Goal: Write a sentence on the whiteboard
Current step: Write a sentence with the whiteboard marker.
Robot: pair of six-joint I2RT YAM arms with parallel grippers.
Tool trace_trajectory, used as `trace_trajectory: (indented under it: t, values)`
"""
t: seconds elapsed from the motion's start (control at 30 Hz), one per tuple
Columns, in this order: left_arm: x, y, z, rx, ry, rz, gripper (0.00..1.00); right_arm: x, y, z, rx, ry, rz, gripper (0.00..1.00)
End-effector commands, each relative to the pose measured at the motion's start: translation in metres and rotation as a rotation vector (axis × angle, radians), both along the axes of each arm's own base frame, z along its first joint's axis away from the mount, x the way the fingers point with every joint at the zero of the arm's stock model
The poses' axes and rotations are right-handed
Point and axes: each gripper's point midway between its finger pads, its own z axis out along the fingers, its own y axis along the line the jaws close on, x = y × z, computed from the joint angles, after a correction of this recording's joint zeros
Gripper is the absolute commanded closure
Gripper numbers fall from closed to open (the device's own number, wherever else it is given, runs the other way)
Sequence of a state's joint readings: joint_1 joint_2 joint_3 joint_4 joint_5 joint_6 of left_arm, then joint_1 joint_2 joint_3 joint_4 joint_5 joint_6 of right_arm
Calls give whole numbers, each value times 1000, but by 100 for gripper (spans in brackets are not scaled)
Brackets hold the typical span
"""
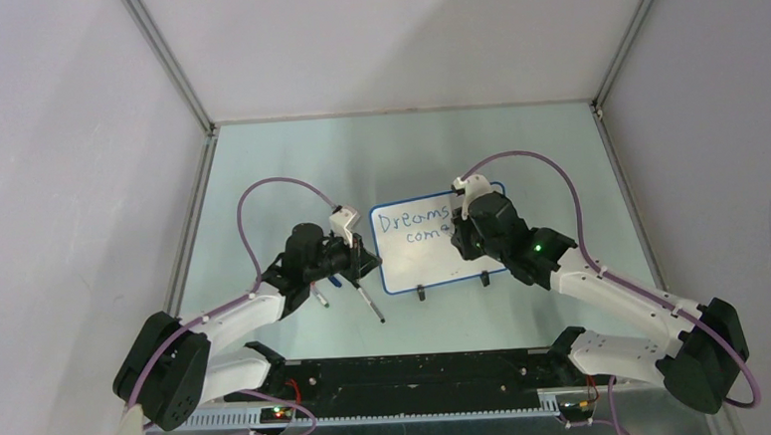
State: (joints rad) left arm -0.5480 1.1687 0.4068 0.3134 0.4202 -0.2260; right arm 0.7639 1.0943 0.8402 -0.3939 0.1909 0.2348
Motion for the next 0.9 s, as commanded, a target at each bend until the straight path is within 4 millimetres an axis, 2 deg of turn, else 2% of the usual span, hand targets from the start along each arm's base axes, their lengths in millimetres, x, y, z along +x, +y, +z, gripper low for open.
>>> trace_trajectory:
  t: [0.0, 0.47, 0.87]
  values:
    - [5, -5, 17, -21, -65, -22, 79, -1, -3, 4, -2, -8, -9, 100]
    - [5, -5, 17, -21, -66, -21, 79, -4, -14, -3, -39, 4, -35, 100]
    - [5, -5, 17, -20, -65, -21, 79, 0, -19, 13, 1, -45, -66, 100]
